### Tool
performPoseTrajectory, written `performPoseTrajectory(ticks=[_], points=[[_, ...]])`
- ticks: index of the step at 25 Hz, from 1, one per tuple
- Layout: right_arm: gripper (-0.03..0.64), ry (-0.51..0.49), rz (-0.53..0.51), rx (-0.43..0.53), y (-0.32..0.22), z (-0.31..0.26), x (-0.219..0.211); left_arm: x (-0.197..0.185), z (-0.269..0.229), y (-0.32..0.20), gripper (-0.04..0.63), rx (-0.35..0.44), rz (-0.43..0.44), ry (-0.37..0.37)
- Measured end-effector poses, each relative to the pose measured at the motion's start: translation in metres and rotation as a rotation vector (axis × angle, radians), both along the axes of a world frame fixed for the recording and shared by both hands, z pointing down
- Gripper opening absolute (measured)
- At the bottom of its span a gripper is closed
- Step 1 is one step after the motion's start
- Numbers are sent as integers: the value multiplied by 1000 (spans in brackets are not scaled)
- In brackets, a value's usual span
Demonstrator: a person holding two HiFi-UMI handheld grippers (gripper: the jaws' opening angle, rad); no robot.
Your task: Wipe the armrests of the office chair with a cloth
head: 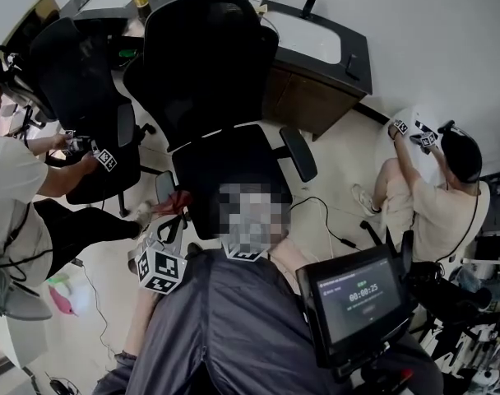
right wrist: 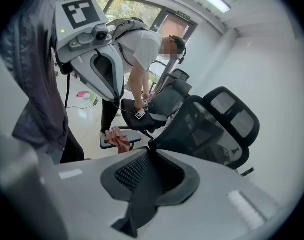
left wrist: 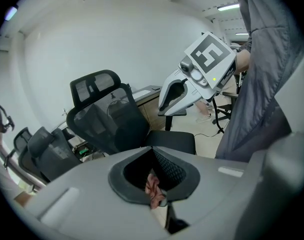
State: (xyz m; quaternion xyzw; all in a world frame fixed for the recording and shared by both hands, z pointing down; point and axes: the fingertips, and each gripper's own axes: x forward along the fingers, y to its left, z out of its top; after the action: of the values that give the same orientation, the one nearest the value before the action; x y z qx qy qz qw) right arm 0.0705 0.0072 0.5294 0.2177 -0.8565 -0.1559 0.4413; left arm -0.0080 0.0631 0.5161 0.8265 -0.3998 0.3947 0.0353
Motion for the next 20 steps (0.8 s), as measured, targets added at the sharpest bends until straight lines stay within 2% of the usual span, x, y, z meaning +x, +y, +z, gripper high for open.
performPoseTrajectory(ticks=[20], points=[[41,-9,28,12,-8,-4,6,3,0,-5,17,3,19,-11]])
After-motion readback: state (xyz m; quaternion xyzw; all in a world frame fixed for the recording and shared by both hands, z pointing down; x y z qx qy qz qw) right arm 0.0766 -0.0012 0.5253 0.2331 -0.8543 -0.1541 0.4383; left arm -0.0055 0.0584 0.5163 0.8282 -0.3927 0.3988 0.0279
